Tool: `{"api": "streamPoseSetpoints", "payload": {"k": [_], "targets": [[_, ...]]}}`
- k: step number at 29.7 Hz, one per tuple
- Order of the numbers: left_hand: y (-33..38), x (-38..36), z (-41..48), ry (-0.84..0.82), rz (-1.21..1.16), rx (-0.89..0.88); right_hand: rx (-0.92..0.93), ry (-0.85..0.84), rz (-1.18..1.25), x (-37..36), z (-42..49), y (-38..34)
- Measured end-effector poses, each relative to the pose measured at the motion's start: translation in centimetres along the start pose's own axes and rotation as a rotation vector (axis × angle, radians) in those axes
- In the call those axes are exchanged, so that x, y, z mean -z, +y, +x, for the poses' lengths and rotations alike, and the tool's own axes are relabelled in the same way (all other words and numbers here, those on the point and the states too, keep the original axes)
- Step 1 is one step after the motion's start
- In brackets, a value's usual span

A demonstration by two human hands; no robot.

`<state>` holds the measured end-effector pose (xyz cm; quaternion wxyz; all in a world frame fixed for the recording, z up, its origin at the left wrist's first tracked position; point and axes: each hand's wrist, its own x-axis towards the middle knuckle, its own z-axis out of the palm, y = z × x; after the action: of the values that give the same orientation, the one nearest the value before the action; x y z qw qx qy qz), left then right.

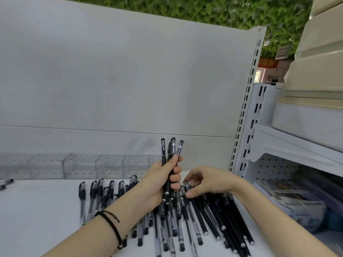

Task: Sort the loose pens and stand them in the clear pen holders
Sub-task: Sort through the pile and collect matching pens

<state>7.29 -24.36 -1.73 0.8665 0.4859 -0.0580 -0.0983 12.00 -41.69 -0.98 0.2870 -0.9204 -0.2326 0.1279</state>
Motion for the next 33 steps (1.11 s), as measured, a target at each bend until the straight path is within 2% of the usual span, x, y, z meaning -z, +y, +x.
{"api": "streamPoseSetpoints", "payload": {"k": [7,11,16,20,23,27,30,33], "targets": [[-0.3,0.0,0.2,0.019,0.018,-0.003,-0.007,0.002,0.264,0.2,-0.1,0.0],[-0.4,0.2,0.3,0.055,0.027,0.004,0.018,0.061,0.421,0.4,-0.2,-0.2],[-0.4,0.3,0.4,0.111,0.022,-0.005,0.107,0.094,0.773,0.7,-0.3,-0.4],[-0.1,0.4,0.3,0.106,-0.043,0.025,0.156,0.155,0.946,1.1,-0.6,-0.9],[0.0,0.2,-0.1,0.077,-0.071,0.089,0.181,0.192,1.017,1.2,-0.6,-1.1],[0.1,-0.3,-0.8,-0.081,-0.031,0.218,0.232,0.254,1.093,1.0,-0.4,-1.4],[-0.1,-0.6,-1.4,-0.182,-0.012,0.278,0.264,0.348,1.056,0.7,-0.1,-1.6],[-0.2,-0.7,-1.4,-0.191,0.004,0.250,0.270,0.441,0.974,0.4,0.0,-1.7]]}}
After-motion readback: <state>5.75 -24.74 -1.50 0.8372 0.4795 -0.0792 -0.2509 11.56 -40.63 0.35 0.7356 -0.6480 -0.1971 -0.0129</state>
